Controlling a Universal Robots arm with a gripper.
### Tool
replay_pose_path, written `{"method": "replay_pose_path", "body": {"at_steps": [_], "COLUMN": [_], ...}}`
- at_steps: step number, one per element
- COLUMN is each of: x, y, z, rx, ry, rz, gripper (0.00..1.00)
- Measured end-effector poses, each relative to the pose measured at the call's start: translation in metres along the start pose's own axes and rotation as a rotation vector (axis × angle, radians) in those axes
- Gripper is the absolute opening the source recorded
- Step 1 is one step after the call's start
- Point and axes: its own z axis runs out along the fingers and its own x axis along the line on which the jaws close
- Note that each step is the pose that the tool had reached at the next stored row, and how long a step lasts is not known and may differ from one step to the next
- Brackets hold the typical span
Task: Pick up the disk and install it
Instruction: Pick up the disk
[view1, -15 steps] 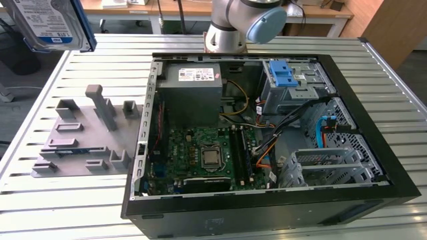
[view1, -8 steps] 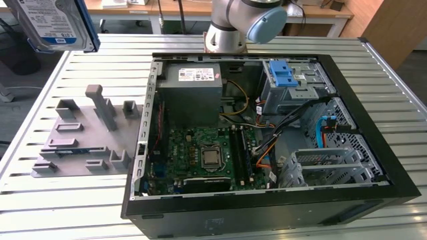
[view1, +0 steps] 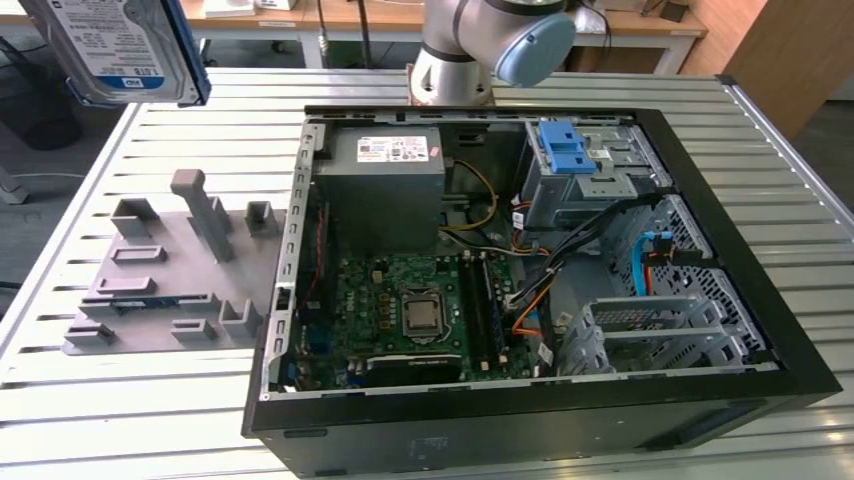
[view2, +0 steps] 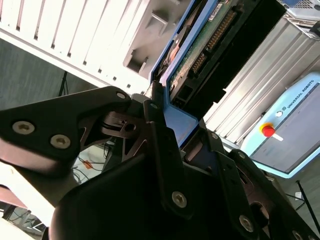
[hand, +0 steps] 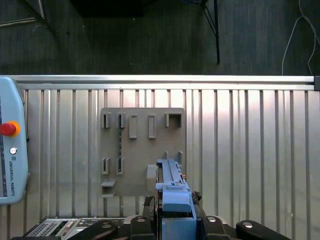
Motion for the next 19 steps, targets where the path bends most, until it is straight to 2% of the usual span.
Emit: {"method": "replay_pose_path", "body": {"at_steps": [13,19], "x": [0.0062,0.0109], "y": [-0.0228,-0.0305], "z": [-0.0005,-0.0008], "rx": [0.0001,0.0001], "ry": [0.0000,0.0000], "rz": [0.000,0.000], "gripper": [0.37,0.37]}}
